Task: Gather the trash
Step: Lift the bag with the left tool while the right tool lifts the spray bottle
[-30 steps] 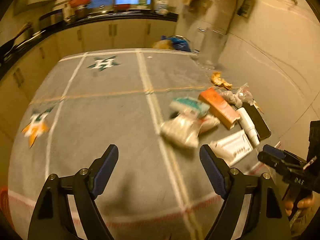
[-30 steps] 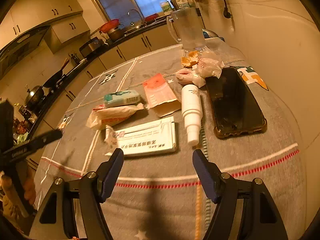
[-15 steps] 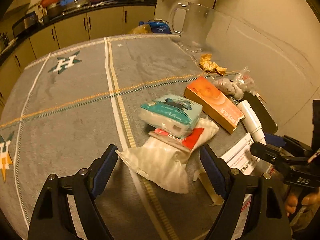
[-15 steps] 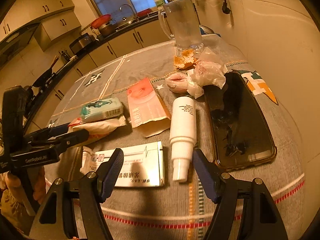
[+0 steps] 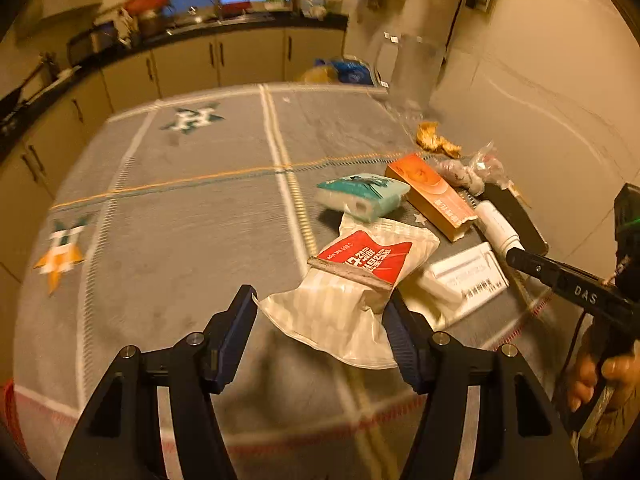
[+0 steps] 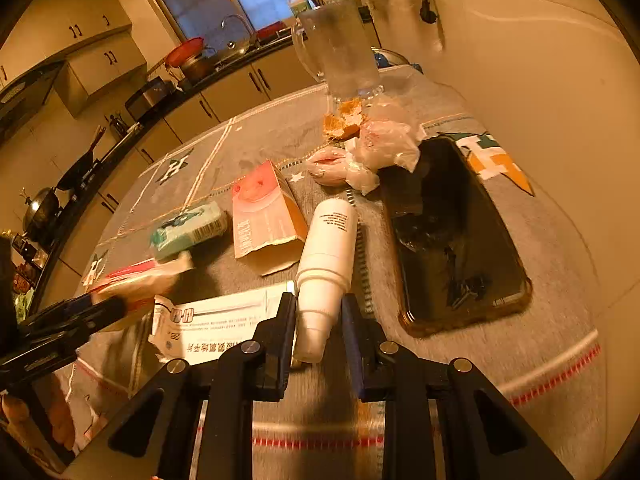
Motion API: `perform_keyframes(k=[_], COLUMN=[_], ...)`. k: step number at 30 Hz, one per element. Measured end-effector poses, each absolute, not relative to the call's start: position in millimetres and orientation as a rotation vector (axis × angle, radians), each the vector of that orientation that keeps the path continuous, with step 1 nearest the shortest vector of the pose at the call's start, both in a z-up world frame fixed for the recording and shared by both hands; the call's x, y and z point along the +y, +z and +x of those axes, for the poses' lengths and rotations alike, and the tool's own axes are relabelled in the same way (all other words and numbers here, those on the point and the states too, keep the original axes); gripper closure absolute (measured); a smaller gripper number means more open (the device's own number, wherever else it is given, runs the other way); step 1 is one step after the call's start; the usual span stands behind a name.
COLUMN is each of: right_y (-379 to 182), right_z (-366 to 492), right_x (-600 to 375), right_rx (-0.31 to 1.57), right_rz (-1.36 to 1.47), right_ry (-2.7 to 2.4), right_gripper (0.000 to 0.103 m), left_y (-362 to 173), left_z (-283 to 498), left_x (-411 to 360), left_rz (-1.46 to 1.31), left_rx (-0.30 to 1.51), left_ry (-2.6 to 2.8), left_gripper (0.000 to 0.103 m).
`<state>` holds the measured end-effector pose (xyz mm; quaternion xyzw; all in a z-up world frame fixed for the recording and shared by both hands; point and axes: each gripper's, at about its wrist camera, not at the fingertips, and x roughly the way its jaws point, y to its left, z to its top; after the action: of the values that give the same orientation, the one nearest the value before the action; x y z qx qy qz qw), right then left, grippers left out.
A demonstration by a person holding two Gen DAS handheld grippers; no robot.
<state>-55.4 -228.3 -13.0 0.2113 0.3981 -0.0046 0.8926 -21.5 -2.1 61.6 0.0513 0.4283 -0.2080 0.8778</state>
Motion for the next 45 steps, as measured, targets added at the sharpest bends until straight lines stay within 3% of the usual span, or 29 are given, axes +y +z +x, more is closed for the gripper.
perform_keyframes(k=[15, 21, 22, 23, 25, 26, 29, 45], right_y=[10.4, -5.4, -7.8, -9.6, -9.6, -8.6, -7.1, -15.0], right_z=[-132.3, -139.8, -141.2, -142.8, -146.1, -147.5, -147.8, -110.8], right_x=[-180.1, -150.2, -148.9, -148.9, -150.6, -150.8, -150.9, -138.7], right_rx=[0.781, 0.836, 0.843, 0.845, 0.832, 0.826, 0.827, 0.886], right_rz=[0.434, 0.397, 0.398, 0.399, 0.391, 0.383, 0.368, 0.326], right_ry=[0.144, 0.181, 0.174, 0.167, 0.144, 0.133, 0.126, 0.134], right_gripper=[0.079, 0.078, 0.074, 0.062, 0.047, 0.045, 0.043, 0.041], left_y=[94.6, 67.0, 62.5, 58.8, 52.3, 50.0, 45.2, 24.1], left_z=[-127.7, -139.3, -140.0, -140.4, -142.2, -143.2, -146.2, -117.9], left_x=[96.5, 114.8, 117.7, 121.0, 128.0, 131.1, 136.2, 134.2], left_rz=[0.022, 0.075, 0.078, 0.077, 0.065, 0.061, 0.061, -0.004], left_rx=[0.698, 0.778, 0.794, 0.809, 0.830, 0.833, 0.829, 0.901], left_ry=[-0.218, -0.157, -0.152, -0.152, -0.166, -0.169, -0.166, -0.206], left_gripper=[0.040, 0.039, 0.038, 0.038, 0.035, 0.032, 0.028, 0.027])
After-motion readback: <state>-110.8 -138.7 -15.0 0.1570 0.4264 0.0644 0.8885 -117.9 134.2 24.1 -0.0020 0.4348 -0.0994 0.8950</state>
